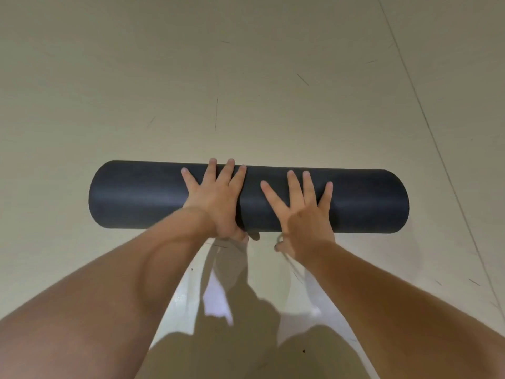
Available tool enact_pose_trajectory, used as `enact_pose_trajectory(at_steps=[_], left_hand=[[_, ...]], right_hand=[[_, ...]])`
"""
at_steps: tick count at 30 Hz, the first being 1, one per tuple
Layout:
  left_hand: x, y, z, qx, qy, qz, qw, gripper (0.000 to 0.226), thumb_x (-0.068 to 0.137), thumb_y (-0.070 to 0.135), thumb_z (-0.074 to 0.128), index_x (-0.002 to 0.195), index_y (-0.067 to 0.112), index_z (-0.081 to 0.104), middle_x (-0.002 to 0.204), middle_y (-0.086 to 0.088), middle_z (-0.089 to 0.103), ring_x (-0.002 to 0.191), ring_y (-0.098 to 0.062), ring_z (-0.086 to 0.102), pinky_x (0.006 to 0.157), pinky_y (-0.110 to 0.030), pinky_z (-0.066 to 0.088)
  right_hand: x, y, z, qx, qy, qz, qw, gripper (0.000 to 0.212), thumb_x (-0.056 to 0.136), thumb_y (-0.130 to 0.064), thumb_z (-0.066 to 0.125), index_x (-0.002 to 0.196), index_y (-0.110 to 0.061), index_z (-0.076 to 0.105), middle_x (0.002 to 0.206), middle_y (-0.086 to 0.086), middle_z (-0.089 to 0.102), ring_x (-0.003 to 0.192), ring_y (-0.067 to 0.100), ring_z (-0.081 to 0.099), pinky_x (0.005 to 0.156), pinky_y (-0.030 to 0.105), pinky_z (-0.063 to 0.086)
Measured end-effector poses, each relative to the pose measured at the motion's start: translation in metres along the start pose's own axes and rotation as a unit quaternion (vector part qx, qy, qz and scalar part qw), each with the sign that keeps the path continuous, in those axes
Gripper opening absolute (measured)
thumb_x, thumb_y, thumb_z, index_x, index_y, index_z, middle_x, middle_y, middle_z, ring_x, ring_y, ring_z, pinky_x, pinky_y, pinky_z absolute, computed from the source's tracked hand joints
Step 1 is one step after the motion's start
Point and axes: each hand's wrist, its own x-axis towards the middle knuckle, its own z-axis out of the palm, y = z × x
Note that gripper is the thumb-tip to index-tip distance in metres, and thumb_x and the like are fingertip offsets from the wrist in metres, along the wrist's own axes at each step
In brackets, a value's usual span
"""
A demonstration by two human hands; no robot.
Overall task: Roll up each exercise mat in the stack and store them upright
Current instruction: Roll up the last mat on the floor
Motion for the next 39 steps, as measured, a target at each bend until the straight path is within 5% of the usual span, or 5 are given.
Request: enact_pose_trajectory(at_steps=[10,23,28,33,39], left_hand=[[0.003,0.003,0.008,-0.017,0.13,-0.031,0.991,0.119,0.079,0.064,0.066,0.159,0.026,-0.012,0.168,-0.006,-0.01,0.154,-0.036,-0.011,0.116,-0.072,-0.001],[-0.03,-0.028,-0.017,-0.128,0.089,0.071,0.985,0.088,0.076,0.083,0.054,0.151,0.039,0.04,0.166,0.005,0.025,0.156,-0.022,0.006,0.12,-0.066,-0.004],[-0.074,-0.04,0.014,-0.182,0.131,-0.079,0.971,0.131,0.048,0.093,0.065,0.158,0.041,0.016,0.171,0.0,-0.004,0.156,-0.027,-0.004,0.12,-0.066,0.004],[-0.102,0.006,0.048,-0.682,0.075,-0.235,0.688,0.117,0.061,0.057,0.092,0.151,0.035,0.021,0.14,0.007,0.052,0.122,-0.018,0.058,0.089,-0.038,0.054],[-0.096,0.055,0.056,-0.841,-0.01,-0.306,0.447,0.094,0.063,0.055,0.091,0.136,0.024,0.041,0.121,0.003,0.069,0.101,-0.025,0.071,0.078,-0.052,0.061]], right_hand=[[0.089,0.036,-0.064,0.031,-0.096,-0.048,0.994,0.126,0.059,-0.046,0.086,0.155,-0.047,0.003,0.12,0.006,0.054,0.11,0.032,0.055,0.099,0.058,0.045],[0.002,-0.031,-0.066,0.157,-0.163,0.016,0.974,0.105,0.056,-0.062,0.085,0.139,-0.024,0.035,0.097,-0.001,0.062,0.081,0.023,0.061,0.072,0.037,0.056],[-0.036,-0.072,-0.044,0.185,-0.133,0.086,0.97,0.108,0.059,-0.065,0.08,0.145,-0.023,0.029,0.098,0.0,0.063,0.084,0.026,0.062,0.065,0.032,0.049],[-0.037,-0.056,-0.043,0.223,-0.114,0.082,0.965,0.11,0.051,-0.087,0.071,0.142,-0.036,0.036,0.102,-0.004,0.062,0.092,0.024,0.062,0.076,0.036,0.051],[-0.028,-0.026,-0.034,0.504,-0.17,0.102,0.841,0.116,0.061,-0.056,0.093,0.157,-0.042,0.028,0.128,-0.013,0.054,0.114,0.016,0.057,0.099,0.032,0.049]])
